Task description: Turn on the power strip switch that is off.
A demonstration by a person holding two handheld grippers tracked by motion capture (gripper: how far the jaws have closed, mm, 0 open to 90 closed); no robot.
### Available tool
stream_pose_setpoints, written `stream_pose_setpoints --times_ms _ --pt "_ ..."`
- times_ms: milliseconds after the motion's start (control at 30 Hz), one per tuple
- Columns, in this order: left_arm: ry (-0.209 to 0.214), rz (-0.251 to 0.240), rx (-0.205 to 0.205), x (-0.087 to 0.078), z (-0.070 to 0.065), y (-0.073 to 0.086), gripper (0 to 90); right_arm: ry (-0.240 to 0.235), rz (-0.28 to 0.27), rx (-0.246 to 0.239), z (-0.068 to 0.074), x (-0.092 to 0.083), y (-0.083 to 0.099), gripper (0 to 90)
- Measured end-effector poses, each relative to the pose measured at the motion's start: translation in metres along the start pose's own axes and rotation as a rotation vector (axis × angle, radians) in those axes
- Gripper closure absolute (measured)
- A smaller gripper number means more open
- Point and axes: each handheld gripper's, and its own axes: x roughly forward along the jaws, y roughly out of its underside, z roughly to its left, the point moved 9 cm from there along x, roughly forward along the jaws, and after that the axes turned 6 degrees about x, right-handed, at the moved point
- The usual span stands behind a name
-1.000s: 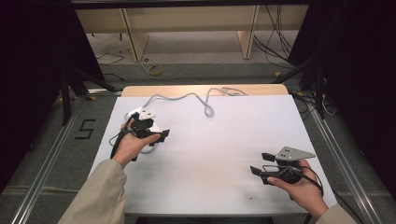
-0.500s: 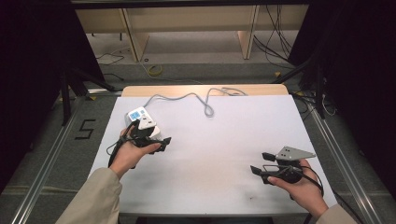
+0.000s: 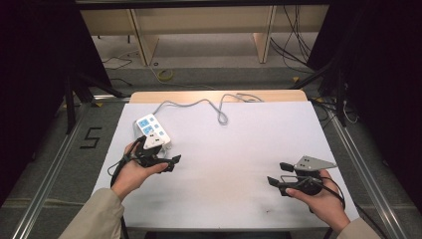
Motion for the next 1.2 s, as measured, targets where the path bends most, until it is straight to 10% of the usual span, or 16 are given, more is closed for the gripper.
stream_pose_setpoints --times_ms 1200 --pt "0.0 0.006 0.024 -0.027 -0.01 0.039 16.5 -0.003 0.011 -0.002 -0.001 0.0 0.002 27.8"
